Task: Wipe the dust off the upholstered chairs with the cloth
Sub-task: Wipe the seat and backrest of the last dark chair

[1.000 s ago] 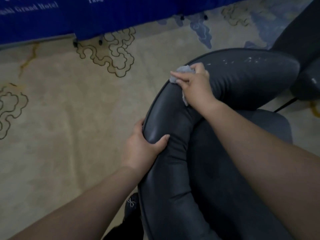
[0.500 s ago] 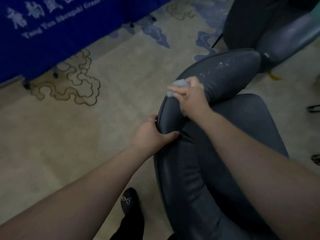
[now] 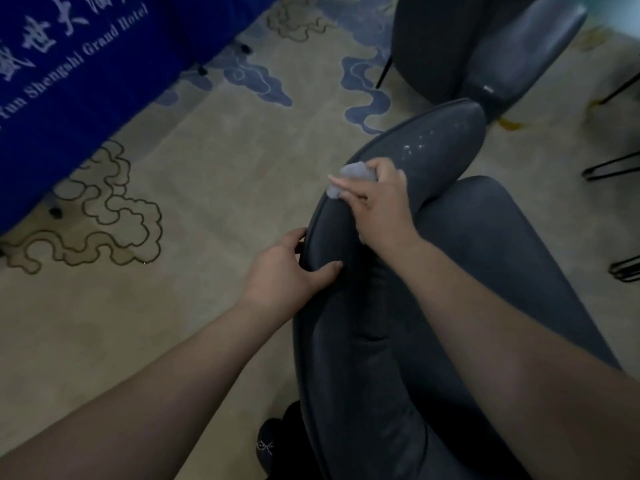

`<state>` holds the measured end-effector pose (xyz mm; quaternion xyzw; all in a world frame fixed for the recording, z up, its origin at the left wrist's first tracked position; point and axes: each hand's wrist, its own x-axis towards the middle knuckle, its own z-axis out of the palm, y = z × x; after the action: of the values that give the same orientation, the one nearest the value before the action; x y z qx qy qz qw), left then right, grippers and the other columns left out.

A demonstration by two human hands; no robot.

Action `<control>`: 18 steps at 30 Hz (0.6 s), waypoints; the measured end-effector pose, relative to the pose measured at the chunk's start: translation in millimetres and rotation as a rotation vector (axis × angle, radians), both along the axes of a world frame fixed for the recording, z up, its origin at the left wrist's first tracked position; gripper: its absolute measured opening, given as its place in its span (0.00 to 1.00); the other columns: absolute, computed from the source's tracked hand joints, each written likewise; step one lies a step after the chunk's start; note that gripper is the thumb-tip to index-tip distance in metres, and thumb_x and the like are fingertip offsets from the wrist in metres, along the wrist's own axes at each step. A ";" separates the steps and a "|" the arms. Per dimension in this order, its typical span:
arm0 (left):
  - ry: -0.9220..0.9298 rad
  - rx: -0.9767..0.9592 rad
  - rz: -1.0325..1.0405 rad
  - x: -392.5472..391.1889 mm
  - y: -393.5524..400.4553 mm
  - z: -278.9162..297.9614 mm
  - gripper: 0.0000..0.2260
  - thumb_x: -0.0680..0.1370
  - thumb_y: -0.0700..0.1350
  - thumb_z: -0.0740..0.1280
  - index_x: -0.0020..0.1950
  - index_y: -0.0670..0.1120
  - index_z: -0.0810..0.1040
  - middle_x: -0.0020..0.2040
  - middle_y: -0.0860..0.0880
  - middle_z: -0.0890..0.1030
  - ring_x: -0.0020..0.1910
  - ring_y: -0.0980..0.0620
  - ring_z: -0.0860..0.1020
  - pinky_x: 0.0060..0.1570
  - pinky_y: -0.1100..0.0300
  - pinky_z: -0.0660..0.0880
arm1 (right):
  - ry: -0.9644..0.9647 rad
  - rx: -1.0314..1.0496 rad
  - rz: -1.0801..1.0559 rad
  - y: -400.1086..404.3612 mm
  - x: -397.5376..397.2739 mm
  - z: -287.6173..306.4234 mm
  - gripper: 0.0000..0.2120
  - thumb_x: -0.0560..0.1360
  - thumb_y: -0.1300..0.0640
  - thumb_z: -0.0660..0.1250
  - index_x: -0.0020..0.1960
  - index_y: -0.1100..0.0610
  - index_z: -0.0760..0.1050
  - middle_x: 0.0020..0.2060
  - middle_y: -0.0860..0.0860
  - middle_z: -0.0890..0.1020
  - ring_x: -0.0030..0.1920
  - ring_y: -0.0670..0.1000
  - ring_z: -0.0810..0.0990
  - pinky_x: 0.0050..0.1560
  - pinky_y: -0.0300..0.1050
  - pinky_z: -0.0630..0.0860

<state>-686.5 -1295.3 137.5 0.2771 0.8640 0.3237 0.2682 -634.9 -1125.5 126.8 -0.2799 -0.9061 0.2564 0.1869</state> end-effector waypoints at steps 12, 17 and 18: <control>0.040 -0.023 -0.123 -36.7 73.3 -3.9 0.31 0.64 0.63 0.72 0.64 0.55 0.72 0.53 0.54 0.82 0.52 0.53 0.79 0.49 0.58 0.77 | 0.054 -0.149 -0.242 97.9 -18.4 -13.0 0.11 0.76 0.58 0.67 0.57 0.48 0.81 0.61 0.57 0.69 0.54 0.45 0.63 0.60 0.25 0.59; 0.063 -0.048 -0.212 -53.5 121.1 -8.4 0.32 0.65 0.59 0.74 0.66 0.51 0.70 0.51 0.52 0.80 0.53 0.49 0.79 0.43 0.62 0.71 | 0.121 -0.044 0.032 68.7 -3.3 -17.8 0.13 0.73 0.61 0.69 0.56 0.50 0.82 0.52 0.59 0.73 0.52 0.56 0.68 0.56 0.38 0.63; 0.073 -0.054 -0.237 -56.0 130.3 -8.9 0.33 0.65 0.59 0.74 0.66 0.51 0.70 0.51 0.52 0.80 0.53 0.49 0.79 0.41 0.64 0.68 | 0.112 -0.013 0.025 81.8 -4.7 -19.5 0.13 0.74 0.61 0.68 0.56 0.50 0.81 0.52 0.59 0.74 0.51 0.58 0.69 0.56 0.40 0.65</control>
<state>-742.5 -1165.0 128.5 0.3818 0.8427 0.2560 0.2803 -639.6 -1043.7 107.3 -0.2551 -0.8959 0.2799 0.2323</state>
